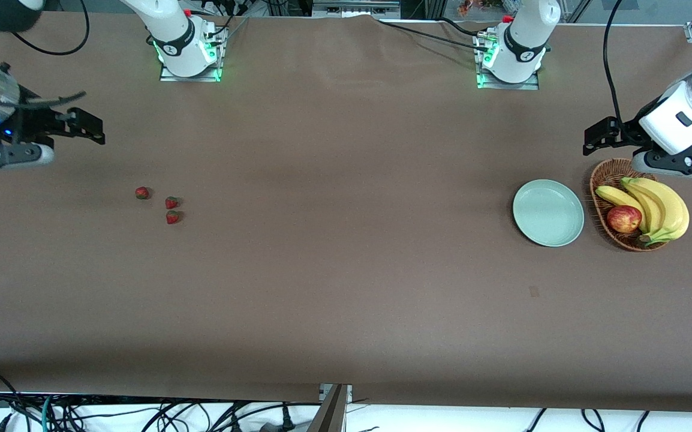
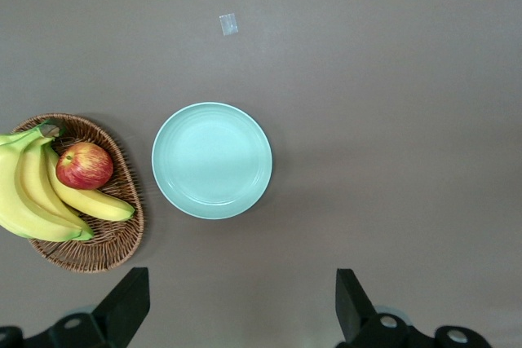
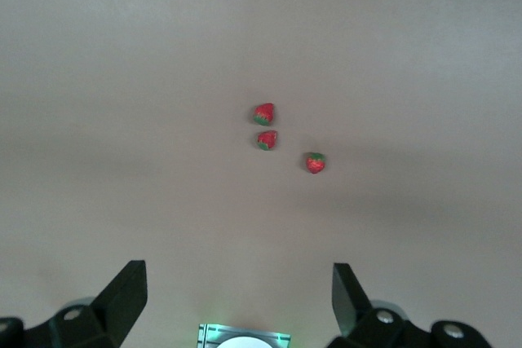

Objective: Collect all strawberries into plate
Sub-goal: 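Reach the right gripper down toward the three red strawberries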

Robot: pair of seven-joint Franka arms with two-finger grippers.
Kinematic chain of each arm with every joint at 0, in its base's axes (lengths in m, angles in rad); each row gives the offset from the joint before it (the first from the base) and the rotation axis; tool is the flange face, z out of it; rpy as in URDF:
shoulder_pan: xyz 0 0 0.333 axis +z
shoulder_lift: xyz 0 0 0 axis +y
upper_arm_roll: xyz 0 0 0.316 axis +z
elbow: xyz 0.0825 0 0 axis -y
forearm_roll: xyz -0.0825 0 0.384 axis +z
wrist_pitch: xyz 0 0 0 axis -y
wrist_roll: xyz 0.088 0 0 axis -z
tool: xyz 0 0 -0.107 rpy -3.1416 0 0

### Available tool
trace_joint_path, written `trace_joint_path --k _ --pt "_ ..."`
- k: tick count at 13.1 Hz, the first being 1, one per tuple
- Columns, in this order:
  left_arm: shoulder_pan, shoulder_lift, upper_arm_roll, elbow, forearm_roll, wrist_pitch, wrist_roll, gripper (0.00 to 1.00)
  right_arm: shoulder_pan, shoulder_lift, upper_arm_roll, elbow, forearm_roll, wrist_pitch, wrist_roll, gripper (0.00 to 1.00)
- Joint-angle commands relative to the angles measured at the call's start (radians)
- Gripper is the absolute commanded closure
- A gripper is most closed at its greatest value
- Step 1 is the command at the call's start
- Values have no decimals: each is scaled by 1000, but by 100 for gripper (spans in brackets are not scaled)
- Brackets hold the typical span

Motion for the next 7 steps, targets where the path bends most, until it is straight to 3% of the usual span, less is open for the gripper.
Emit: trace_joint_path --k 1,5,7 --pt "2 9 3 21 -14 -5 11 0 6 38 10 -74 13 97 -22 0" --pt "2 9 3 21 -14 -4 11 0 6 78 12 -388 17 503 -22 0" --pt "2 10 3 22 -14 -5 11 0 4 164 13 -451 17 686 -54 0"
